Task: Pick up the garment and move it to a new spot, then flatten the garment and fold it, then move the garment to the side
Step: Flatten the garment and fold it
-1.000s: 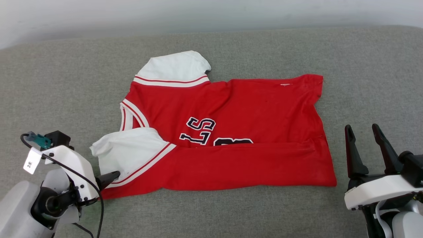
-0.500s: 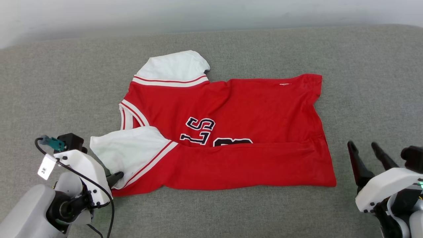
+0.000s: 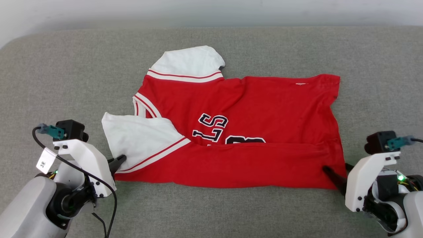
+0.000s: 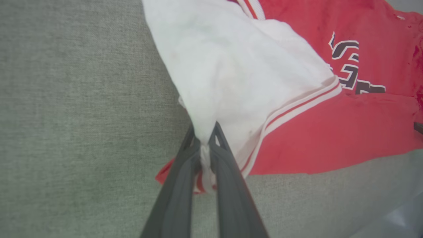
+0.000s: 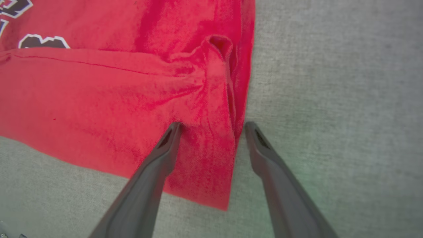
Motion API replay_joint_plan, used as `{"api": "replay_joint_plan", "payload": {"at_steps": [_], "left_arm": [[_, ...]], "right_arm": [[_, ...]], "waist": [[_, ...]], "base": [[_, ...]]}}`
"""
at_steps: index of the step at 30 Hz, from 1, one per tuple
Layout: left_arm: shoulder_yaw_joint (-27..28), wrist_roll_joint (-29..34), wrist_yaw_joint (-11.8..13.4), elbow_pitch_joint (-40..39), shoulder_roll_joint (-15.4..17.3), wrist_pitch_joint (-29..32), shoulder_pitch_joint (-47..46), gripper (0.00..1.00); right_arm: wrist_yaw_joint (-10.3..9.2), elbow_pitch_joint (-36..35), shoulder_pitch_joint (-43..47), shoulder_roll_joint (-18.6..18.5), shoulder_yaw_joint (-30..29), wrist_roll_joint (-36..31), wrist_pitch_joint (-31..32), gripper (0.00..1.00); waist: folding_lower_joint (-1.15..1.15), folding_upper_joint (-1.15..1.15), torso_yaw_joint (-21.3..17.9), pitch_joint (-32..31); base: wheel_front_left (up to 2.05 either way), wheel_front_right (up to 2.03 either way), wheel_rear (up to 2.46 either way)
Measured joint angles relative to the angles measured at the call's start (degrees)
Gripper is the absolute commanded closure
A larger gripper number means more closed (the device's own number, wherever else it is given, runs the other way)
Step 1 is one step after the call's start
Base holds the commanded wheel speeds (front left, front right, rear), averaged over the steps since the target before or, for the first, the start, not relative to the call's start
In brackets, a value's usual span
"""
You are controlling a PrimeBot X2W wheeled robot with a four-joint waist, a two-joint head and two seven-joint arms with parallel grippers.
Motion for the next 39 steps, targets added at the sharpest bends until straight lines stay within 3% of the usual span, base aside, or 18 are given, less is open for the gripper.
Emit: {"api": "replay_joint_plan", "payload": {"at_steps": [5, 6, 7, 8, 15, 23, 39], "left_arm": [[0.0, 0.2, 0.2, -0.8, -0.3, -0.8, 0.0, 1.00], [0.0, 0.2, 0.2, -0.9, -0.4, -1.0, 0.0, 1.00], [0.0, 0.2, 0.2, -0.9, -0.4, -1.1, 0.0, 1.00], [0.1, 0.3, 0.2, -0.9, -0.5, -1.6, 0.0, 1.00], [0.5, 0.4, -0.7, -0.6, -1.1, -3.5, 0.7, 1.00], [0.6, -1.3, -1.0, 0.2, -1.3, -4.4, 5.3, 1.00], [1.9, -4.5, 5.1, -6.5, 1.3, -6.0, 22.4, 1.00]], "right_arm": [[0.00, 3.8, -2.1, -0.6, 2.7, 1.5, 3.6, 0.00], [-0.01, 4.4, -2.5, -0.9, 3.2, 1.9, 3.8, 0.51], [-0.01, 5.0, -2.9, -1.1, 3.6, 2.1, 3.8, 0.84], [-0.02, 5.5, -3.3, -1.3, 3.9, 2.5, 3.8, 1.00], [0.02, 6.8, -5.0, -2.6, 5.7, 4.0, 1.5, 1.00], [0.01, 5.6, -3.2, -4.0, 7.3, 4.9, -0.8, 1.00], [0.01, 0.7, 11.4, -4.4, 5.4, 7.0, -0.2, 1.00]], "waist": [[0.00, 0.00, 0.7, 1.4], [0.00, 0.00, 0.8, 1.7], [0.00, 0.00, 0.9, 1.9], [0.00, 0.00, 1.0, 2.1], [0.00, 0.00, 1.0, 1.2], [0.00, 0.00, 0.8, -4.2], [-0.01, 0.00, 1.1, -14.2]], "base": [[0.00, 0.00, 0.00], [0.00, 0.00, 0.00], [0.00, 0.00, 0.00], [0.00, 0.00, 0.00], [0.00, 0.00, 0.00], [0.00, 0.00, 0.00], [0.00, 0.00, 0.00]]}}
